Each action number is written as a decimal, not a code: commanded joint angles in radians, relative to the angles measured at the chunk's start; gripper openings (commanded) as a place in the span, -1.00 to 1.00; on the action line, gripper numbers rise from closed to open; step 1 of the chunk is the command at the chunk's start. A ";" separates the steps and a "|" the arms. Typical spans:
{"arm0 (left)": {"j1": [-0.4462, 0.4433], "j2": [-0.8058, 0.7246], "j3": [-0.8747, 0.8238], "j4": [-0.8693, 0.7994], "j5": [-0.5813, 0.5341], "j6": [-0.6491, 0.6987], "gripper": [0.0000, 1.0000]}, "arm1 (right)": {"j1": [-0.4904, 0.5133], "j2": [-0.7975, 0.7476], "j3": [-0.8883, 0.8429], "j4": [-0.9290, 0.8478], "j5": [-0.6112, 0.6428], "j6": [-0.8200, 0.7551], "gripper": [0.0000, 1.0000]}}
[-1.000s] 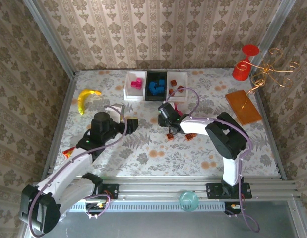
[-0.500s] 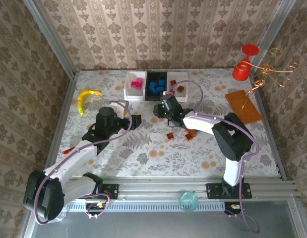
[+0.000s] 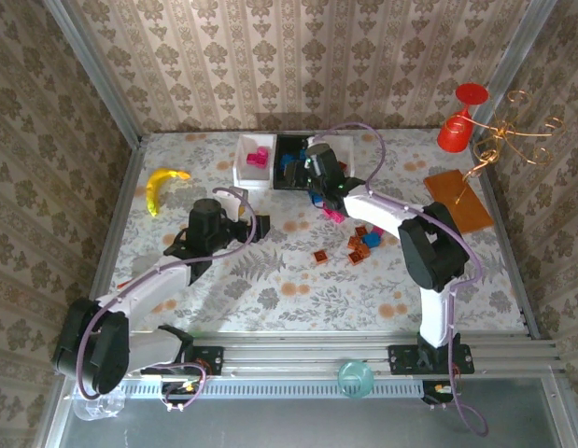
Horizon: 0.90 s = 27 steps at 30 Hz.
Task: Sort the legos into containers by color
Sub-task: Place the lego in the container.
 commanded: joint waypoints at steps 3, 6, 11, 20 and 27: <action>0.006 -0.018 0.007 0.031 -0.005 -0.028 0.66 | -0.048 0.112 0.157 -0.023 -0.078 0.011 -0.49; 0.008 -0.040 0.007 0.022 -0.023 -0.026 0.66 | -0.069 0.178 0.263 -0.071 -0.122 0.032 -0.48; 0.010 -0.062 0.012 0.014 -0.030 -0.020 0.66 | -0.087 0.275 0.403 -0.129 -0.138 0.047 -0.48; 0.019 -0.131 -0.041 0.019 -0.080 0.006 0.66 | -0.101 0.435 0.608 -0.218 -0.135 0.057 -0.47; 0.019 -0.137 -0.064 0.035 -0.078 0.007 0.67 | -0.106 0.527 0.758 -0.327 -0.146 0.020 -0.15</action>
